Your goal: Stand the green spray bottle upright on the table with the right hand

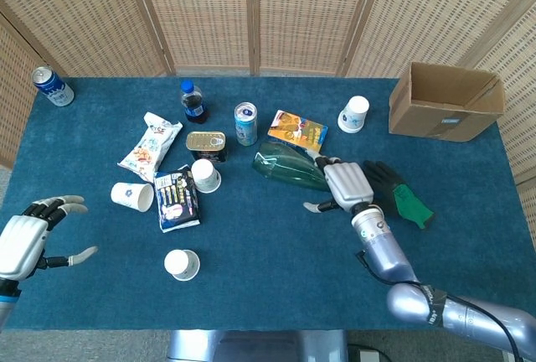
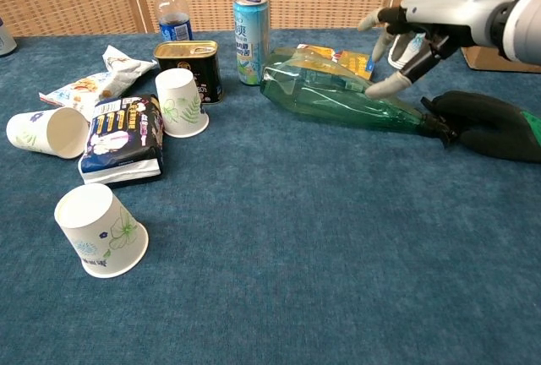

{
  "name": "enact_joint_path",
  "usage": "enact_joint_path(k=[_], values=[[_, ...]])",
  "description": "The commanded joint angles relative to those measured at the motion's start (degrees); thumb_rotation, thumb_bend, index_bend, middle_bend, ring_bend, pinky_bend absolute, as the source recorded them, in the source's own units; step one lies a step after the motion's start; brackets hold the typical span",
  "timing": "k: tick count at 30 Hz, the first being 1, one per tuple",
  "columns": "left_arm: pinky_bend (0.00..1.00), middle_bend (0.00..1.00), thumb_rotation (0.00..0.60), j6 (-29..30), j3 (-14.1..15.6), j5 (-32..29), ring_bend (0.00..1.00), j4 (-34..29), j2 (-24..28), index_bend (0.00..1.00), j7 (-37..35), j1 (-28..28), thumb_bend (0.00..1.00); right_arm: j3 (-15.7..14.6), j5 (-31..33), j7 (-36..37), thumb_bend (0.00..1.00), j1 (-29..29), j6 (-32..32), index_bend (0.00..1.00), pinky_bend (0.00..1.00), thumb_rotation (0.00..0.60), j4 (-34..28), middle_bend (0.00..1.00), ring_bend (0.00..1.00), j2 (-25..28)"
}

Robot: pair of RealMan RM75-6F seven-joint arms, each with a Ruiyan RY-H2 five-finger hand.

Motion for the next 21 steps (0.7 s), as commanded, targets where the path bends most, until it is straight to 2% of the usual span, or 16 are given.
enact_joint_path(k=[1, 7, 14, 21], values=[[0.29, 0.3, 0.31, 0.16, 0.22, 0.2, 0.29, -0.42, 0.25, 0.34, 0.23, 0.04, 0.18, -1.71, 1.67, 1.44, 0.23, 1.19, -2.25, 0.02, 0.4, 0.42, 1.56, 0.27, 0.24, 1.03], [0.29, 0.3, 0.307, 0.54, 0.51, -0.03, 0.28, -0.8, 0.49, 0.34, 0.6, 0.37, 0.18, -4.05, 4.39, 4.25, 0.23, 3.67, -5.88, 0.01, 0.4, 0.415, 6.05, 0.27, 0.22, 1.25], [0.29, 0.3, 0.308, 0.53, 0.71, -0.63, 0.28, -0.53, 0.39, 0.34, 0.43, 0.59, 0.18, -5.76, 5.5, 6.67, 0.24, 6.15, -7.04, 0.01, 0.4, 0.38, 9.45, 0.27, 0.21, 1.82], [0.29, 0.3, 0.308, 0.35, 0.65, -0.8, 0.28, -0.29, 0.07, 0.34, 0.47, 0.38, 0.18, -7.97, 7.49, 8.05, 0.24, 8.02, -8.42, 0.01, 0.4, 0.375, 12.42, 0.27, 0.21, 2.71]])
